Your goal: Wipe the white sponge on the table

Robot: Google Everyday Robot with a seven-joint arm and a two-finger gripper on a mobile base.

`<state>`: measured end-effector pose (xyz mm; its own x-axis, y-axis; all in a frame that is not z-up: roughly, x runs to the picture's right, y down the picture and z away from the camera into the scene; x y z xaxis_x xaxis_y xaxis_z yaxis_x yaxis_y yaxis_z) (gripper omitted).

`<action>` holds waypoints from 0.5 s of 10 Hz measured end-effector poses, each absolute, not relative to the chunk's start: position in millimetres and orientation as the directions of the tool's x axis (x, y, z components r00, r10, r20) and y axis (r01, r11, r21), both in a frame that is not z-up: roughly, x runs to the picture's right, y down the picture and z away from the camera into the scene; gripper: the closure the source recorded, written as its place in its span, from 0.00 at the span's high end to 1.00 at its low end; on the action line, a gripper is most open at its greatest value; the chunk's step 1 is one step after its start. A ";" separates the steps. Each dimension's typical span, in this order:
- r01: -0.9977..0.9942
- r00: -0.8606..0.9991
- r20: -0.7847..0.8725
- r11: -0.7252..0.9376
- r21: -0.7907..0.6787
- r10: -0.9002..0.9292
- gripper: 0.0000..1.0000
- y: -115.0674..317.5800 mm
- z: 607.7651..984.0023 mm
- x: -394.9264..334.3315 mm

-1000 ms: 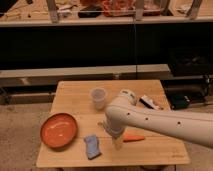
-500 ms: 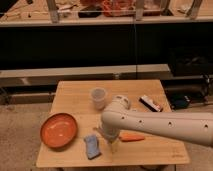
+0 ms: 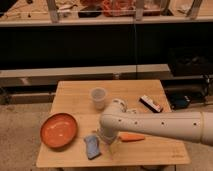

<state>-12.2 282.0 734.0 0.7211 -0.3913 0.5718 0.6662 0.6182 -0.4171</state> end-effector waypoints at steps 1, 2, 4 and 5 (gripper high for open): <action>0.669 0.718 0.576 0.615 -0.418 -0.391 0.80 285.2 738.0 -13.1; 0.674 0.713 0.586 0.610 -0.417 -0.386 0.80 290.4 743.4 -15.6; 0.679 0.707 0.594 0.604 -0.417 -0.384 0.80 294.0 749.1 -18.6; 0.680 0.706 0.598 0.602 -0.420 -0.380 0.80 296.2 752.1 -18.8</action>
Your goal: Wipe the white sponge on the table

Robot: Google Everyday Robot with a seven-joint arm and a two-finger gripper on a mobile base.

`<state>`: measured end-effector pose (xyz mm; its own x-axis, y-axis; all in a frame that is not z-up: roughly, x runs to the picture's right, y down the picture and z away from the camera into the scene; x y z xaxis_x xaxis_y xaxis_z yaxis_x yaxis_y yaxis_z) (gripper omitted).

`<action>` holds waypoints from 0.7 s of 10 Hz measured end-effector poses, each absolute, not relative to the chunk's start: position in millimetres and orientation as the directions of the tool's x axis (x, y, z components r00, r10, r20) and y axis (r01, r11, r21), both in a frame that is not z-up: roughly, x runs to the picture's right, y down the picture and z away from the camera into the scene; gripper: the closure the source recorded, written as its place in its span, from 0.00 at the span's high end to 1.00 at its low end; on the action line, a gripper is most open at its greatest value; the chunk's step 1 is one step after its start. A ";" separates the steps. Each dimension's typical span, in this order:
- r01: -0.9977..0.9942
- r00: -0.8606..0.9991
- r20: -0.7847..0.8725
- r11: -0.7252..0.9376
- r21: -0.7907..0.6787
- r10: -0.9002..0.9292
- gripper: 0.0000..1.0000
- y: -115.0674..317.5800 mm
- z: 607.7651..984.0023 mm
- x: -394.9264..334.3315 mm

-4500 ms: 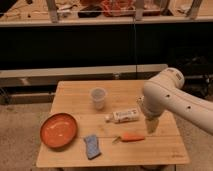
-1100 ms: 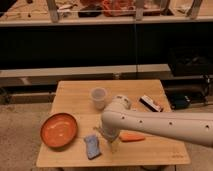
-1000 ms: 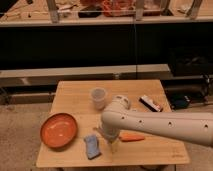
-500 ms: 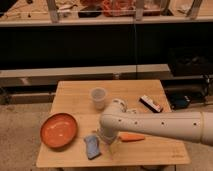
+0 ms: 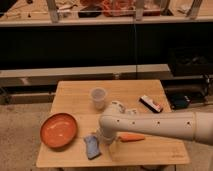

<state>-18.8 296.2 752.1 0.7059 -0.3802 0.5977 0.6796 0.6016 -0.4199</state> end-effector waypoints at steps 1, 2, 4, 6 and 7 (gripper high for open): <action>0.683 0.703 0.600 0.599 -0.418 -0.382 0.80 296.3 753.5 -19.4; 0.685 0.700 0.603 0.597 -0.417 -0.383 0.80 297.6 755.0 -20.4; 0.691 0.694 0.607 0.593 -0.413 -0.387 0.80 301.8 760.3 -22.9; 0.697 0.689 0.611 0.588 -0.410 -0.390 0.80 304.7 764.2 -25.1; 0.700 0.686 0.613 0.586 -0.409 -0.392 0.80 306.0 765.8 -25.5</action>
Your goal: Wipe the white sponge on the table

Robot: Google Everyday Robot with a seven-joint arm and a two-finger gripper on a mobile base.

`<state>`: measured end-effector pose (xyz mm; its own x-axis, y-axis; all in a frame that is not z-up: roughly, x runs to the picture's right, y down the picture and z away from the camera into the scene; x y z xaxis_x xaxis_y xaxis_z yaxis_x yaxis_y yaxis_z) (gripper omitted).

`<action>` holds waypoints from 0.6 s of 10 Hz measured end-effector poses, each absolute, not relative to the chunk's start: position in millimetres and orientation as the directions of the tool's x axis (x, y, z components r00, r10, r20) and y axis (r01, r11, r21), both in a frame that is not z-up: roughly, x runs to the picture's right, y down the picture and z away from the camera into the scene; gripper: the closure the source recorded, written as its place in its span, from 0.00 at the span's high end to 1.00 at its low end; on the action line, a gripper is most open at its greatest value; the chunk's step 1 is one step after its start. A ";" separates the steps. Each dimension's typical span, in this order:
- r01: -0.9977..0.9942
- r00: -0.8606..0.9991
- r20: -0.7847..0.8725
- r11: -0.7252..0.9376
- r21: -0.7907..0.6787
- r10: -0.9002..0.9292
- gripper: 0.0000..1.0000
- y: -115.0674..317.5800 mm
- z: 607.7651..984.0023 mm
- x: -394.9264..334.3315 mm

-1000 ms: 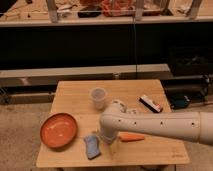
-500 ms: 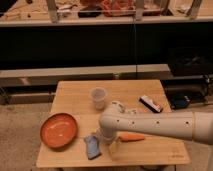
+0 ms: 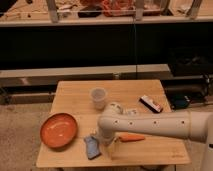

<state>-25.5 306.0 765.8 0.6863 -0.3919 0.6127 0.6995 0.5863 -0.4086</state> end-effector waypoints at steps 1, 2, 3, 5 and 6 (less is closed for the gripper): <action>0.702 0.684 0.614 0.584 -0.407 -0.394 0.80 307.5 767.7 -26.1; 0.705 0.681 0.613 0.584 -0.403 -0.400 0.80 308.1 768.6 -26.3; 0.713 0.675 0.605 0.582 -0.390 -0.422 0.80 304.7 765.9 -26.7; 0.763 0.624 0.607 0.550 -0.340 -0.491 0.80 297.8 758.0 -38.1; 0.782 0.604 0.604 0.534 -0.322 -0.520 0.80 296.6 755.9 -40.7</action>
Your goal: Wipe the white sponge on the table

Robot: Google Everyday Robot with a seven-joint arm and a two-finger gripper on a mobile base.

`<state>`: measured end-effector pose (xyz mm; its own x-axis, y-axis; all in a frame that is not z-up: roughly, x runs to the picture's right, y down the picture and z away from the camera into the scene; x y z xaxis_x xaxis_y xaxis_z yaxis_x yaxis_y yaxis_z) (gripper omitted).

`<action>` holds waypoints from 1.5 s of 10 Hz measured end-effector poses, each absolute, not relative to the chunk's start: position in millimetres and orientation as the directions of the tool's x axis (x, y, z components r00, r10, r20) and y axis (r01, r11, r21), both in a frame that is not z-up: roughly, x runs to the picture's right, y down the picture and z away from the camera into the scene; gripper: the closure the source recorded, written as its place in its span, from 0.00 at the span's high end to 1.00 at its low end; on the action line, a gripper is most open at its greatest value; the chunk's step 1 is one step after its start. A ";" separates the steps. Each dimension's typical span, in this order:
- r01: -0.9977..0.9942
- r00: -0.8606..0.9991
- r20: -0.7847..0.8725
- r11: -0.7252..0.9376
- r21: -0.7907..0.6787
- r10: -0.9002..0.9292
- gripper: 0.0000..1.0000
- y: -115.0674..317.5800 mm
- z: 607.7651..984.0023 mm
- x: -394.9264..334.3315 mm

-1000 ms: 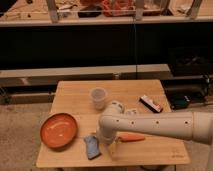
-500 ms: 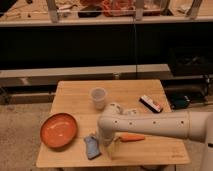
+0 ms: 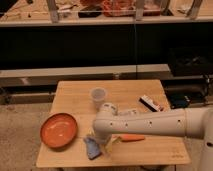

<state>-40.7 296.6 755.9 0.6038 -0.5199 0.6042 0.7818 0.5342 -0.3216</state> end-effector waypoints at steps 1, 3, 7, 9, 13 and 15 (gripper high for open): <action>0.798 0.583 0.608 0.520 -0.304 -0.539 0.80 295.6 753.9 -43.8; 0.870 0.466 0.647 0.448 -0.208 -0.604 0.80 296.4 750.4 -53.2; 0.983 0.017 0.667 0.136 0.126 -0.745 0.80 305.0 739.0 -73.3; 0.972 -0.131 0.641 0.031 0.234 -0.756 0.80 303.1 743.0 -81.5; 0.974 -0.095 0.647 0.064 0.218 -0.757 0.80 293.5 762.8 -79.6; 0.979 -0.045 0.663 0.098 0.177 -0.748 0.68 296.5 766.8 -80.1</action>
